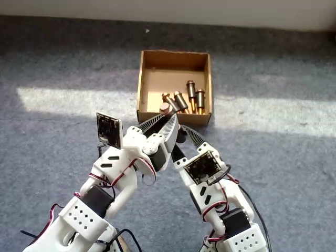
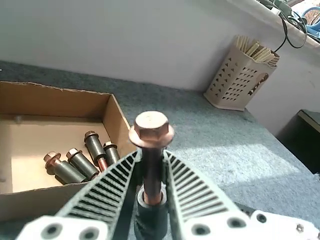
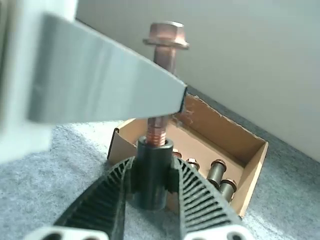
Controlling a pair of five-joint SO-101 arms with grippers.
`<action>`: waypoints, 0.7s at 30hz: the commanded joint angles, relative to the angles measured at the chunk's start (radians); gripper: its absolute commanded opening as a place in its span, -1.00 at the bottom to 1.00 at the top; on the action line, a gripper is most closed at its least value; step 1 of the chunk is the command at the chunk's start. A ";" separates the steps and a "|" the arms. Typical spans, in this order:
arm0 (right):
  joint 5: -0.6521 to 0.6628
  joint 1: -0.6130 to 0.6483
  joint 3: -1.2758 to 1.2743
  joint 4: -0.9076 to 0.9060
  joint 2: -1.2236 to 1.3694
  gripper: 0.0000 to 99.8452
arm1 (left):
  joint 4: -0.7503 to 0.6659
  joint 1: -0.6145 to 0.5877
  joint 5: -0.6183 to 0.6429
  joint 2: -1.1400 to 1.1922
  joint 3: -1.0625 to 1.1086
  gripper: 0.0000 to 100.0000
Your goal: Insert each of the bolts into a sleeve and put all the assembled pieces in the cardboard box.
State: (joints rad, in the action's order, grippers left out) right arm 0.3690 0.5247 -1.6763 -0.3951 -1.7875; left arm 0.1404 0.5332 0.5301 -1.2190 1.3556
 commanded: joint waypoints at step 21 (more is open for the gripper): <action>0.002 -0.084 -0.133 0.041 -0.030 -0.99 | 0.006 0.108 -0.140 0.002 0.105 -0.69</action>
State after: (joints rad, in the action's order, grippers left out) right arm 0.3705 0.4864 -1.6763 -0.3905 -1.7860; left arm 0.1220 0.6145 0.3997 -1.2283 1.4553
